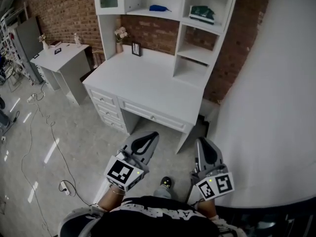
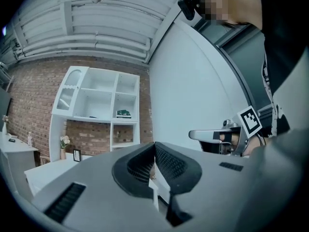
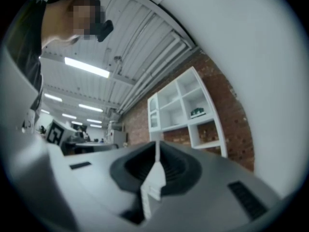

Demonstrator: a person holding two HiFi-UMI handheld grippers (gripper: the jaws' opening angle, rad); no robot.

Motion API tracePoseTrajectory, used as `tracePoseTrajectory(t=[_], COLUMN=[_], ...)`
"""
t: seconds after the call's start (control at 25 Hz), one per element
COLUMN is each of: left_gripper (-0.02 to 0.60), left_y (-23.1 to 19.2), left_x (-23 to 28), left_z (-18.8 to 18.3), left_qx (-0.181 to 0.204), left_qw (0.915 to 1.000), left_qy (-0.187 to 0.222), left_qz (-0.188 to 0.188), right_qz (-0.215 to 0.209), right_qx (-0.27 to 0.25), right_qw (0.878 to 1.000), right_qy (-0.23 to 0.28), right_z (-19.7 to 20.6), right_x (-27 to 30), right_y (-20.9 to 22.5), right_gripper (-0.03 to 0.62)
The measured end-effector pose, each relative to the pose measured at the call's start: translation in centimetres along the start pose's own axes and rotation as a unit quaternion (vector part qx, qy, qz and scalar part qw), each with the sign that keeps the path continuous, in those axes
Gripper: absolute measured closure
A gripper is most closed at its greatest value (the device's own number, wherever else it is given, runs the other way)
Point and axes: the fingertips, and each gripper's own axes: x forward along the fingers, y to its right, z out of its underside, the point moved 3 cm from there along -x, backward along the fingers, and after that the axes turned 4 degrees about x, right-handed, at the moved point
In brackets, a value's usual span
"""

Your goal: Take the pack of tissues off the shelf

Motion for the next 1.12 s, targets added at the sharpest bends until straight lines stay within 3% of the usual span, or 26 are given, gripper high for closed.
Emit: tracePoseTrajectory(t=[0.12,0.4,0.68,1.0,1.12], left_gripper=[0.545,0.545,0.545,0.543,0.543], left_y=[-0.3,-1.6,-1.8,-2.6,-2.5], left_x=[1.7,4.5,6.1,8.0,9.2], left_z=[0.1,0.5,0.3,0.0,0.0], left_qx=[-0.002,0.034,0.031,0.041,0.026], left_qw=[1.0,0.9991,0.9988,0.9986,0.9989], left_qy=[-0.007,-0.021,-0.036,-0.026,-0.028], left_qz=[-0.001,-0.012,-0.015,-0.023,-0.026], right_qz=[-0.001,-0.014,-0.021,-0.033,-0.032], right_qx=[0.003,0.018,0.034,0.027,0.024], right_qw=[1.0,1.0,0.999,0.999,0.999], right_qy=[0.001,0.005,0.005,0.005,0.006], right_z=[0.0,0.7,1.3,0.6,0.2], right_x=[0.9,2.9,4.4,5.6,5.9], right_y=[1.6,4.5,6.2,7.5,8.5], right_gripper=[0.56,0.56,0.56,0.56,0.559])
